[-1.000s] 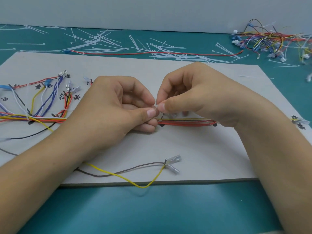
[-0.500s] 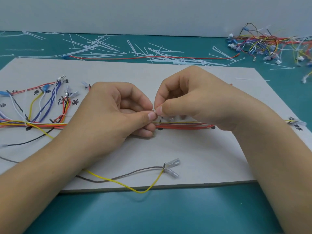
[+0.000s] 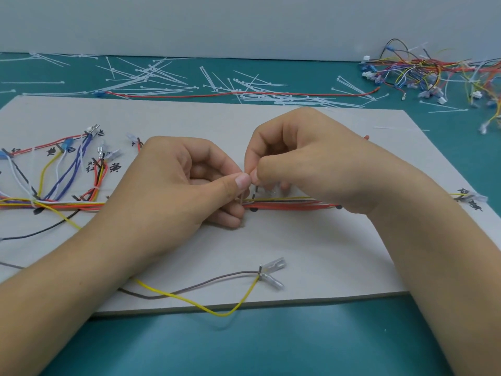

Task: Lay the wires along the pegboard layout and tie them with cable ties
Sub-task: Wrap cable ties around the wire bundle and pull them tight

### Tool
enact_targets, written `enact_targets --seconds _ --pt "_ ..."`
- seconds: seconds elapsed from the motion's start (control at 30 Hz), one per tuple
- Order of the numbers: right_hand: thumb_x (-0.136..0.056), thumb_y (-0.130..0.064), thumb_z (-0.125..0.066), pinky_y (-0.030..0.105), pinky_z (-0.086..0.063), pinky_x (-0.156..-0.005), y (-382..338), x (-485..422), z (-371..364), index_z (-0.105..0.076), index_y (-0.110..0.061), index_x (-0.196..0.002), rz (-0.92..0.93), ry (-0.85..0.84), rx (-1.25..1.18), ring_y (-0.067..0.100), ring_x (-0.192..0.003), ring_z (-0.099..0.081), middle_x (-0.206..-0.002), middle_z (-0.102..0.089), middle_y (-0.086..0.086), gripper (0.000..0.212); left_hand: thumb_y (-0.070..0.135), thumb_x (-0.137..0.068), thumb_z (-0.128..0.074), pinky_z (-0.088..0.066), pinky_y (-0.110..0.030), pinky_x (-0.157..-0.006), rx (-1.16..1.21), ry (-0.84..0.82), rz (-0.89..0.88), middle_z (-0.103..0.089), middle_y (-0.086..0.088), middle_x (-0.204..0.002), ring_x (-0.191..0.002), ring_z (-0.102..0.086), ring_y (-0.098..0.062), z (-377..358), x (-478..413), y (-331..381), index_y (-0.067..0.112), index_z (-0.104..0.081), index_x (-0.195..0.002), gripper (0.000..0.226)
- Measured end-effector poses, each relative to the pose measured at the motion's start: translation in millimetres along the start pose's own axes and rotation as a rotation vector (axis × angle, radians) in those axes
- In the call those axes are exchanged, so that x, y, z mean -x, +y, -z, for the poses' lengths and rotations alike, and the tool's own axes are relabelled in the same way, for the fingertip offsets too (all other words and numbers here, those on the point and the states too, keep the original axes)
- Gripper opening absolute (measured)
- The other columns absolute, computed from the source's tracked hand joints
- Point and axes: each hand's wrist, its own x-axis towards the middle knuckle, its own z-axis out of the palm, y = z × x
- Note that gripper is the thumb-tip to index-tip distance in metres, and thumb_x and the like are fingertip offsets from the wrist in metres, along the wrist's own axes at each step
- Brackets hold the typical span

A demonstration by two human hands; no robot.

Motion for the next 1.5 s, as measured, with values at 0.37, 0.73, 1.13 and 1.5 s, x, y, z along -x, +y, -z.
enact_targets --seconds 0.37,0.73,1.13,1.5 --pt "-0.084 -0.003 -0.064 0.027 -0.047 -0.057 -2.9 -0.6 -1.4 -0.071 -0.010 -0.074 0.007 0.039 0.003 0.008 -0.057 -0.057 -0.059 -0.062 -0.001 0.014 0.001 -0.085 -0.077 -0.062 -0.031 -0.053 -0.029 -0.016 0.032 -0.070 -0.018 -0.067 -0.054 -0.071 -0.026 1.5 -2.2 -0.4 0.002 -0.075 -0.079 0.006" --pt "-0.084 -0.004 -0.063 0.020 -0.042 -0.053 -3.1 -3.2 -7.0 -0.069 -0.012 -0.075 0.073 0.105 0.039 0.006 -0.058 -0.051 -0.056 -0.059 -0.010 0.014 0.004 -0.088 -0.076 -0.062 -0.029 -0.054 -0.073 -0.019 0.007 -0.071 -0.016 -0.061 -0.052 -0.071 -0.024 3.1 -2.5 -2.1 0.010 -0.080 -0.080 0.011" --pt "-0.086 -0.004 -0.059 0.016 -0.039 -0.051 -4.6 -3.8 -12.7 -0.063 -0.020 -0.074 0.133 0.150 0.118 0.002 -0.052 -0.048 -0.058 -0.058 -0.016 0.020 0.020 -0.086 -0.080 -0.044 -0.023 -0.038 -0.231 -0.045 -0.025 -0.061 -0.007 -0.048 -0.033 -0.056 -0.021 6.1 -5.5 -3.6 0.019 -0.081 -0.078 0.008" --pt "-0.087 -0.006 -0.060 0.025 -0.047 -0.056 -5.2 -3.9 -14.2 -0.065 -0.020 -0.078 0.194 0.236 0.139 0.008 -0.058 -0.056 -0.062 -0.059 -0.022 0.017 0.027 -0.085 -0.080 -0.023 -0.016 -0.039 -0.301 -0.094 -0.049 -0.050 -0.005 -0.042 -0.034 -0.034 -0.017 6.5 -6.6 -2.5 0.022 -0.082 -0.076 0.010"
